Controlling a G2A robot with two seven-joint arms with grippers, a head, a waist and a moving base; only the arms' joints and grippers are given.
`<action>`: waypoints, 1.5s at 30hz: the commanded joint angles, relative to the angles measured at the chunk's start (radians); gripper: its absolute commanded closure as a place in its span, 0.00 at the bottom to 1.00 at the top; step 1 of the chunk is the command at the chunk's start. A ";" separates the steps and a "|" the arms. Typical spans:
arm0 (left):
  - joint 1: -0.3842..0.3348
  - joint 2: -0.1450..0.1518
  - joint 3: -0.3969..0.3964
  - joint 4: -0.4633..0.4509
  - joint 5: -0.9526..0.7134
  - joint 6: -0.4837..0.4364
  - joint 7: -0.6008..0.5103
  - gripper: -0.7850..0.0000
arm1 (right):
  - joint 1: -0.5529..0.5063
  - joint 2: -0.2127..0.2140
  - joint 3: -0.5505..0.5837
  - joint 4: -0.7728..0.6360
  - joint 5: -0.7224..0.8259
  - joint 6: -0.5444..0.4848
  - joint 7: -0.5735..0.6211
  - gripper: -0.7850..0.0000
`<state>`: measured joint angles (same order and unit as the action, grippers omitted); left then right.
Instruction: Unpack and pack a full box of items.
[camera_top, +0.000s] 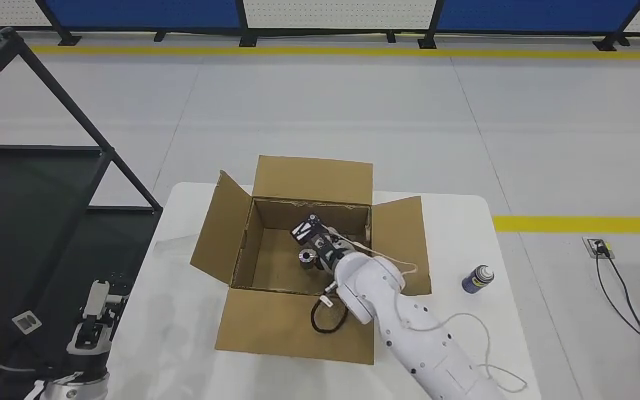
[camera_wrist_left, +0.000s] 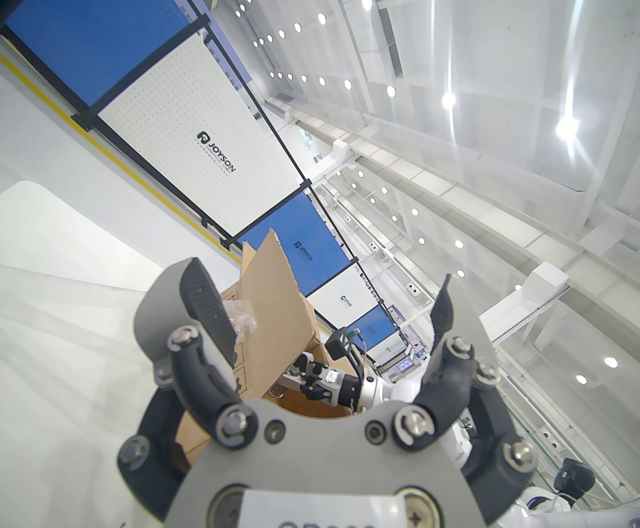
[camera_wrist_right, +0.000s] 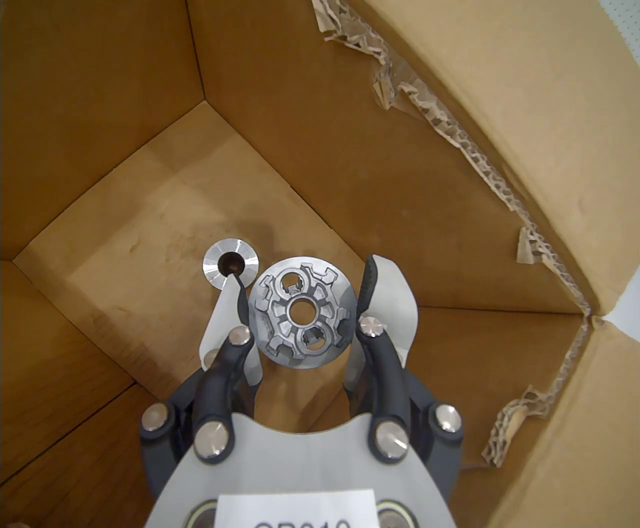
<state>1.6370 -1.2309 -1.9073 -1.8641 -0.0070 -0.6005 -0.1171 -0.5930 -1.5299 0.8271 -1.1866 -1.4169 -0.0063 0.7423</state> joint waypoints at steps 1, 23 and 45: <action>0.000 0.000 0.000 0.000 0.000 0.000 0.000 0.00 | 0.013 -0.007 -0.003 0.034 0.011 -0.001 -0.006 1.00; 0.000 0.000 0.000 0.000 0.000 0.000 0.000 0.00 | 0.068 -0.051 0.019 0.219 0.067 0.005 -0.079 0.58; 0.000 0.000 0.000 0.000 0.000 0.000 0.000 0.00 | -0.046 -0.029 0.096 -0.008 -0.027 -0.021 -0.121 0.00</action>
<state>1.6370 -1.2309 -1.9073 -1.8641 -0.0070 -0.6005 -0.1171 -0.6165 -1.5637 0.9161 -1.1416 -1.4261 -0.0223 0.6274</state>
